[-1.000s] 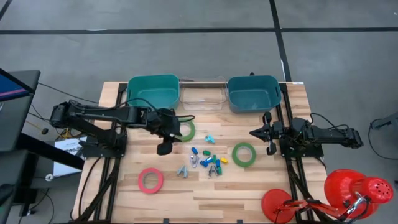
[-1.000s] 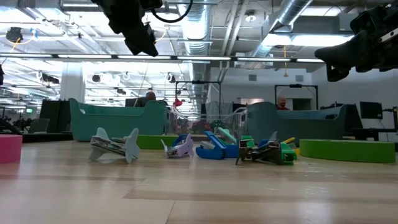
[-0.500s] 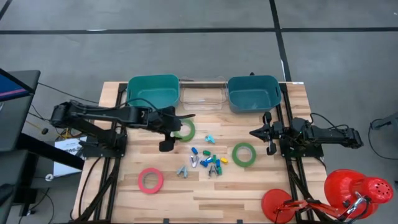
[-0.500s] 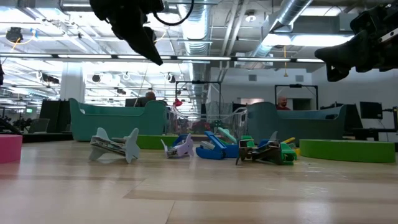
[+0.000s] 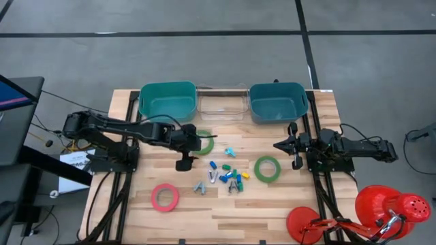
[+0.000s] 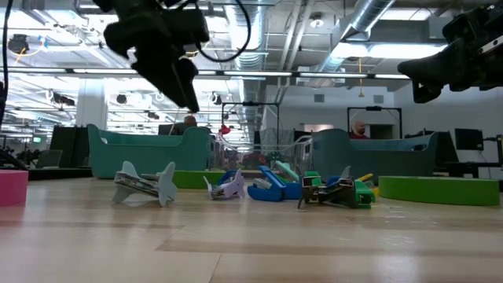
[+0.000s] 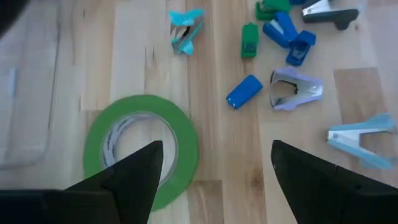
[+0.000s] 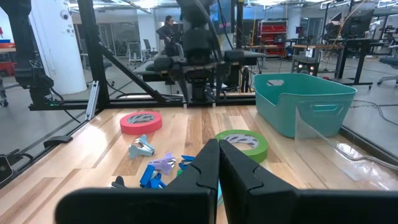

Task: Pick and place Stapler, Stapler remover, tape
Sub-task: Put the green tape into the green bin

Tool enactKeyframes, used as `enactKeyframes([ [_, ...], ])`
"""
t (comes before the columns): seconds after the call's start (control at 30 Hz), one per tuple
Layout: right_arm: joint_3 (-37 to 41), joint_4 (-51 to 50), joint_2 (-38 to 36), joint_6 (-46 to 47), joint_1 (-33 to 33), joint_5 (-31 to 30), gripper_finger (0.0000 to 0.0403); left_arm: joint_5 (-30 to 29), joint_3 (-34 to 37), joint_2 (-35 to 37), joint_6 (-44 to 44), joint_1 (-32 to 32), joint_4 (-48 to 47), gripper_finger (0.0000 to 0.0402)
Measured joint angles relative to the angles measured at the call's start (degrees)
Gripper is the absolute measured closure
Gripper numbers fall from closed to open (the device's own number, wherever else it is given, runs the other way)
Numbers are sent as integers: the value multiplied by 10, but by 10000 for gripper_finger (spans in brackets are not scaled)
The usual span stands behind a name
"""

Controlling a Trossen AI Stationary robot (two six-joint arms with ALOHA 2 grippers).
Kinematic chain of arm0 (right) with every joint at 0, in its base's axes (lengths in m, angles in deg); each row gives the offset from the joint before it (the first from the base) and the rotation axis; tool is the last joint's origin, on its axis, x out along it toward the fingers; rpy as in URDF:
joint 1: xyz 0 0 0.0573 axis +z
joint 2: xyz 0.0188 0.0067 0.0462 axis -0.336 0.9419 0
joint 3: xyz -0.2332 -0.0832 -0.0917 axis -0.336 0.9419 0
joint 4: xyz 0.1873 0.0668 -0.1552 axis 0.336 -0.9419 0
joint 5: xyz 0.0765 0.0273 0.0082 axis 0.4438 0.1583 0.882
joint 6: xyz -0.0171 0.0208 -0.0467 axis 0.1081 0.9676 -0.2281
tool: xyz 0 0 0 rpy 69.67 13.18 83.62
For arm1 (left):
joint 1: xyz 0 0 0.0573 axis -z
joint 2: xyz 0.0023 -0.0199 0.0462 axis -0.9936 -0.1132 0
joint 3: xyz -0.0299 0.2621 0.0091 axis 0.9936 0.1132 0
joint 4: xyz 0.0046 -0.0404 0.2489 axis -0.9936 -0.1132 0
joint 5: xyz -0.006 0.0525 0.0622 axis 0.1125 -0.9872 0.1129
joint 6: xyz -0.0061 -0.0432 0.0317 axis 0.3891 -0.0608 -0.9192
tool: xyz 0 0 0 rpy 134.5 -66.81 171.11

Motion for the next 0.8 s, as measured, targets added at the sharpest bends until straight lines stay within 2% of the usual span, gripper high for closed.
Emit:
enactKeyframes([
  [0.5, 0, 0, 0, 0, 0, 0, 403, -3, 97, 0, -34, -11, 125, 111],
  [0.8, 0, 0, 0, 0, 0, 0, 403, -3, 92, -35, -64, -33, 142, 112],
])
